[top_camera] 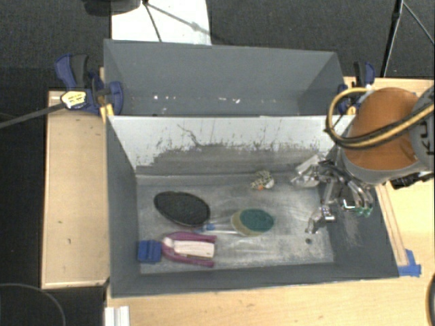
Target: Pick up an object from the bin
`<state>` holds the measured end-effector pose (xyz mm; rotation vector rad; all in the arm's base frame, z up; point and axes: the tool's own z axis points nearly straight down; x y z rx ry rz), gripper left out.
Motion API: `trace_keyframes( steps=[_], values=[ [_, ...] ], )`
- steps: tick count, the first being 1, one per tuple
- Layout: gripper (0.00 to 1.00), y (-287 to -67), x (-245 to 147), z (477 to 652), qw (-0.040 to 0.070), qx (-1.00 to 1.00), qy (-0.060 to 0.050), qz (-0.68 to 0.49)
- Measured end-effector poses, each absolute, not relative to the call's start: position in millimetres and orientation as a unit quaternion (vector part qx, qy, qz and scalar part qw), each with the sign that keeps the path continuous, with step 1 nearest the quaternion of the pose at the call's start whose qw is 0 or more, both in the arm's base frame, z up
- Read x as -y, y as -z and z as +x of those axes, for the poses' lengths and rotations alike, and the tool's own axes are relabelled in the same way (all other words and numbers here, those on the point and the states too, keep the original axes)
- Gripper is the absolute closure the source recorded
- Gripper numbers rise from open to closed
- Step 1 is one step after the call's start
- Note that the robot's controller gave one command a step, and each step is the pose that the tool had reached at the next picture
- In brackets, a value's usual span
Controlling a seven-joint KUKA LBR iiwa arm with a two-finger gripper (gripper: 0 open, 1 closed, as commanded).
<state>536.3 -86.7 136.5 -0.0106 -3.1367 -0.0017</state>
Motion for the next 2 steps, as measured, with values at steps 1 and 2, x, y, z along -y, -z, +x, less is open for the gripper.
trace_keyframes(
  steps=[1, 2],
  values=[
    [0.0, -72, -6, 555.2, -0.002, 0.997, -0.001, 0.075],
    [0.0, -101, -69, 527.5, 0.0, 1.0, 0.002, 0.013]
  ],
)
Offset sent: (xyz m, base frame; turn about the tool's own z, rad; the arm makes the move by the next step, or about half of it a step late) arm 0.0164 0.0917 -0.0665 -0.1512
